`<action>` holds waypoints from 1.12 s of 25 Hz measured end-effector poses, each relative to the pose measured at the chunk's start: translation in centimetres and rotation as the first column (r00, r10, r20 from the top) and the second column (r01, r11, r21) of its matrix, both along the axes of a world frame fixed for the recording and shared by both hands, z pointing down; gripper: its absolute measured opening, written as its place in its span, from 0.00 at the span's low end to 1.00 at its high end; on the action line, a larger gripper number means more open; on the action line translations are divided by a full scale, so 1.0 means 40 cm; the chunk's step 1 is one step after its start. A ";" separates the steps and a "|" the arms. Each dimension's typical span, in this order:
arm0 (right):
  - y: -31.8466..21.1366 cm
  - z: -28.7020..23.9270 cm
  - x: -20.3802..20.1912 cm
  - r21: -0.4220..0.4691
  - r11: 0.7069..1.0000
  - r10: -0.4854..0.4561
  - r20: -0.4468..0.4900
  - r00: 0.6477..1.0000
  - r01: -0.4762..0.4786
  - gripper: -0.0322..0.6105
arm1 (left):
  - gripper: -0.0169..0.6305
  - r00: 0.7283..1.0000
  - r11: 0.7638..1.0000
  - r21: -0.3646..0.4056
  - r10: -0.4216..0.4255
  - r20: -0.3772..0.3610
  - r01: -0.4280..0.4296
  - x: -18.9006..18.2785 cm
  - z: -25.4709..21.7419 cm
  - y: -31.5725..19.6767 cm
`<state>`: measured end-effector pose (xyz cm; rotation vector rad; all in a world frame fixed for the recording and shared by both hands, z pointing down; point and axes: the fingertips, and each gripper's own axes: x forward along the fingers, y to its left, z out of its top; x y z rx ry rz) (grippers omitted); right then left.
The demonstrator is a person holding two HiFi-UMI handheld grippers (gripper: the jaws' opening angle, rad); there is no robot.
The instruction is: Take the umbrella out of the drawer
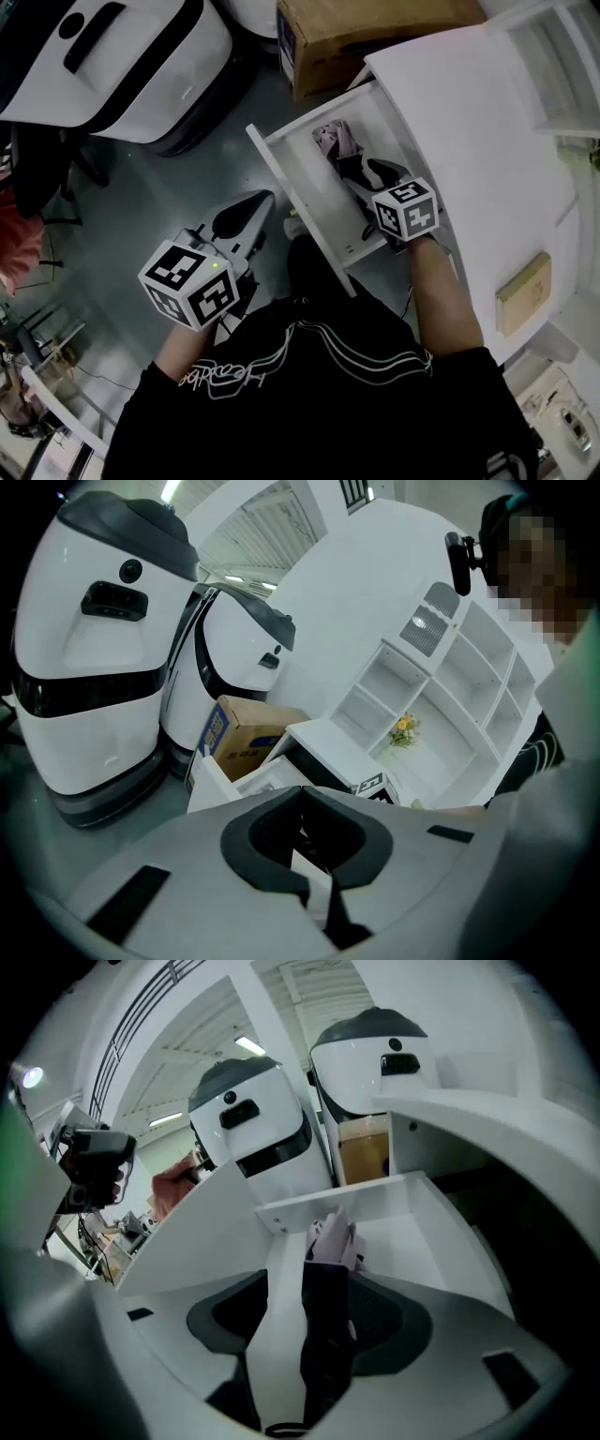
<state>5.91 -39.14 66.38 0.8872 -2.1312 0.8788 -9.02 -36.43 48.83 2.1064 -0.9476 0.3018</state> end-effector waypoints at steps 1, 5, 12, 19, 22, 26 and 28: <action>0.003 0.027 0.004 -0.020 1.000 -0.002 -0.018 1.000 0.002 0.43 | 0.06 1.000 1.000 0.001 0.002 0.009 -0.002 -0.002 0.006 -0.004; 0.013 0.122 0.026 -0.083 0.997 0.002 -0.085 0.996 -0.009 0.43 | 0.06 1.000 1.000 -0.011 0.001 0.015 -0.001 -0.003 0.018 -0.018; 0.028 0.221 0.019 -0.146 0.989 -0.041 -0.152 0.988 0.018 0.43 | 0.06 1.000 0.999 -0.041 -0.009 -0.003 0.008 -0.003 0.031 -0.026; 0.029 0.266 0.006 -0.146 0.987 -0.095 -0.246 0.965 0.060 0.43 | 0.06 0.999 0.997 -0.062 -0.037 -0.005 0.037 -0.024 0.047 -0.028; 0.026 0.269 0.010 -0.140 0.988 -0.096 -0.276 0.956 0.059 0.43 | 0.06 0.999 0.997 -0.055 -0.046 -0.011 0.046 -0.031 0.053 -0.026; 0.025 0.271 0.010 -0.147 0.987 -0.112 -0.306 0.945 0.069 0.41 | 0.06 0.998 0.997 -0.057 -0.054 -0.010 0.054 -0.030 0.047 -0.021; 0.026 0.271 0.013 -0.146 0.987 -0.110 -0.300 0.947 0.069 0.40 | 0.06 0.999 0.997 -0.054 -0.053 -0.012 0.053 -0.025 0.045 -0.015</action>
